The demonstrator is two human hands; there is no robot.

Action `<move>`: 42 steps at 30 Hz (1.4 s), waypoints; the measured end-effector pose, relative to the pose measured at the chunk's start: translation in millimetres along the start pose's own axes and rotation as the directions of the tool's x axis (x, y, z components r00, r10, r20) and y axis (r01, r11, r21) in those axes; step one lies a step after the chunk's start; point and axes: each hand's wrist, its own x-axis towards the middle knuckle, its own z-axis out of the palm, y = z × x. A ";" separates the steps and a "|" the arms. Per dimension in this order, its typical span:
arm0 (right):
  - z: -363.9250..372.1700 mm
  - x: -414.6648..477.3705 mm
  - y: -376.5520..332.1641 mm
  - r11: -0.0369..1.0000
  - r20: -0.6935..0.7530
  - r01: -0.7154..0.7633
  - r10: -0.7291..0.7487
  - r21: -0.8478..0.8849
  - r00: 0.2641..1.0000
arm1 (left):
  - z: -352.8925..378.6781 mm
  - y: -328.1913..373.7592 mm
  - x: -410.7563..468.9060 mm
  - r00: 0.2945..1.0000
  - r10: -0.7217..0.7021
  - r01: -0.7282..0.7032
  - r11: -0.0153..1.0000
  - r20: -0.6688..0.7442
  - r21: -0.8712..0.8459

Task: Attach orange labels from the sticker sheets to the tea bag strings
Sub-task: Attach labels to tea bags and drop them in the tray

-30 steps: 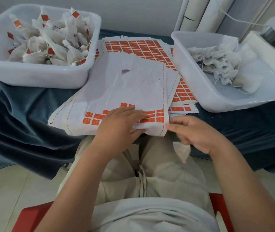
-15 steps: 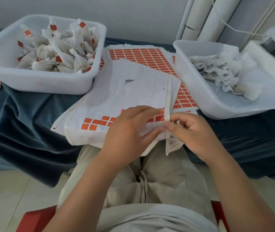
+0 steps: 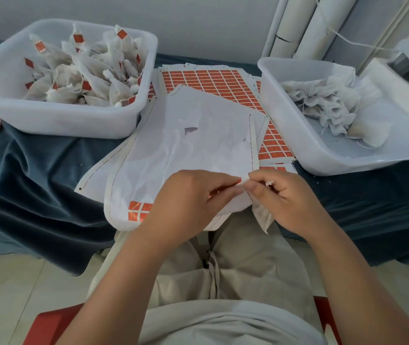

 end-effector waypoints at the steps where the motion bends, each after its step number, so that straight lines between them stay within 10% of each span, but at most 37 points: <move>1: -0.2 0.1 0.2 1.000 -0.008 0.018 -0.018 -0.005 1.000 | -0.9 0.0 -0.3 0.997 -0.068 0.065 0.990 -0.024 -0.123; 6: 0.5 -0.5 5.3 0.993 -0.013 0.092 -0.093 -0.074 0.996 | -1.1 2.2 -0.6 0.970 -0.241 0.237 0.893 0.039 -0.383; 14: 5.2 0.0 -0.1 0.999 -0.026 -0.003 0.002 -0.052 1.000 | 2.1 4.8 0.4 0.997 0.033 -0.024 0.993 -0.068 0.119; 42: 13.1 -2.4 0.9 0.997 -0.103 0.034 -0.041 -0.067 0.994 | -8.7 -9.3 0.9 0.994 0.059 -0.061 0.998 -0.089 -0.024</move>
